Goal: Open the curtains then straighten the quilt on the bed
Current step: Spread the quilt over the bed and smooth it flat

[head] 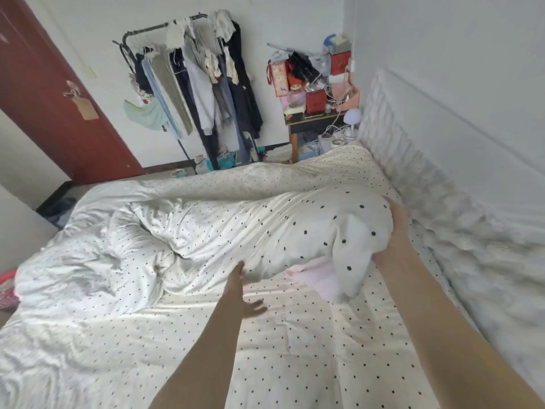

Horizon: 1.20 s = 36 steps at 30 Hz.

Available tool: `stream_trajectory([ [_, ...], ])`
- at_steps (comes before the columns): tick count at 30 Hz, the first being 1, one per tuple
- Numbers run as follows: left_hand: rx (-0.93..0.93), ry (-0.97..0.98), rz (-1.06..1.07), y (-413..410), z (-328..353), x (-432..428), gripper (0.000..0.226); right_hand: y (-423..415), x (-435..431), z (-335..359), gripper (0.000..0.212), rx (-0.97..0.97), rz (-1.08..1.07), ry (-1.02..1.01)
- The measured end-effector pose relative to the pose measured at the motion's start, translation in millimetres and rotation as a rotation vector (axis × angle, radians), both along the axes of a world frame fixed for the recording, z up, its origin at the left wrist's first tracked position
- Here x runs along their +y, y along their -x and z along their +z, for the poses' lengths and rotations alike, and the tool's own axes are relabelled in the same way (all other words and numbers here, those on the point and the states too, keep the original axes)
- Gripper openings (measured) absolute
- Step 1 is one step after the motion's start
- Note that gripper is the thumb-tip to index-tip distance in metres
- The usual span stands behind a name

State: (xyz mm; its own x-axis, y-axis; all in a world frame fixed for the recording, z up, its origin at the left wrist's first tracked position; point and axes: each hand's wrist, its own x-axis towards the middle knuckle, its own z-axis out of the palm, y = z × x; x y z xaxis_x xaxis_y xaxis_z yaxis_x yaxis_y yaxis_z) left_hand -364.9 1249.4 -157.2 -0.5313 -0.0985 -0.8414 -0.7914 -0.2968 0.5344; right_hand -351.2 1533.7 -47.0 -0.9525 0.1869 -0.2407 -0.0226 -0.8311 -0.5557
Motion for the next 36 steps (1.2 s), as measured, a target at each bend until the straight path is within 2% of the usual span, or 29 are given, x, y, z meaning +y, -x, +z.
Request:
stream_trajectory([
  [1, 0.055, -0.049, 0.135, 0.8, 1.5, 5.8, 0.022, -4.9, 4.0, -0.5, 0.060, 0.014, -0.012, 0.007],
  [2, 0.120, -0.052, 0.231, 3.9, 6.1, 13.4, 0.018, -11.2, 7.3, -0.4, 0.058, 0.012, -0.055, 0.026],
  [3, 0.176, -0.026, 0.275, 6.7, 12.4, 20.2, 0.024, -16.6, 11.7, -6.1, 0.052, 0.000, -0.096, 0.076],
  [6, 0.319, 0.069, 0.222, 6.9, 36.2, 38.3, 0.033, -36.8, 13.0, -38.0, 0.024, -0.033, -0.138, 0.293],
  [8, 0.413, 0.084, 0.112, -4.9, 49.1, 47.5, 0.028, -57.0, -10.0, -74.4, 0.013, -0.208, -0.028, 0.167],
  [10, 0.492, 0.080, -0.057, -17.4, 56.1, 61.5, 0.025, -77.1, -48.1, -99.8, 0.009, -0.433, 0.204, -0.114],
  [12, 0.525, 0.077, -0.259, -32.7, 62.6, 69.3, 0.025, -83.7, -83.4, -106.8, 0.010, -0.441, 0.349, -0.194],
  [14, 0.512, 0.067, -0.362, -46.4, 63.0, 64.7, 0.027, -74.7, -100.7, -99.6, 0.008, -0.381, 0.335, -0.120],
  [17, 0.482, 0.102, -0.365, -63.8, 61.7, 34.7, 0.018, -63.9, -110.6, -86.1, 0.020, -0.339, 0.215, -0.007],
  [20, 0.484, 0.072, -0.309, -83.0, 59.6, 2.4, 0.014, -57.1, -119.0, -67.2, 0.018, -0.334, 0.108, 0.126],
  [24, 0.350, 0.122, -0.276, -112.4, 38.9, -37.8, 0.014, -65.2, -138.4, -41.4, 0.054, -0.407, -0.001, 0.038],
  [25, 0.307, 0.116, -0.278, -119.9, 34.7, -50.1, 0.017, -75.2, -148.4, -37.2, 0.055, -0.429, -0.008, -0.004],
  [27, 0.231, 0.077, -0.248, -127.2, 25.4, -65.6, 0.033, -97.1, -164.6, -31.3, 0.042, -0.409, 0.036, -0.045],
  [29, 0.163, -0.012, -0.194, -136.0, 15.9, -75.8, 0.049, -127.5, -181.0, -18.1, 0.029, -0.327, 0.087, -0.041],
  [31, 0.155, -0.215, -0.055, -140.2, 9.0, -82.1, 0.046, -155.3, -189.2, 2.9, 0.027, -0.228, 0.097, 0.021],
  [34, 0.229, -0.567, 0.391, -135.3, -1.2, -95.3, 0.047, -192.3, -163.8, 38.1, 0.030, -0.076, 0.050, 0.027],
  [36, 0.191, -0.586, 0.642, -126.3, 1.6, -111.0, 0.052, -213.0, -127.4, 52.3, 0.025, -0.070, -0.053, -0.059],
])
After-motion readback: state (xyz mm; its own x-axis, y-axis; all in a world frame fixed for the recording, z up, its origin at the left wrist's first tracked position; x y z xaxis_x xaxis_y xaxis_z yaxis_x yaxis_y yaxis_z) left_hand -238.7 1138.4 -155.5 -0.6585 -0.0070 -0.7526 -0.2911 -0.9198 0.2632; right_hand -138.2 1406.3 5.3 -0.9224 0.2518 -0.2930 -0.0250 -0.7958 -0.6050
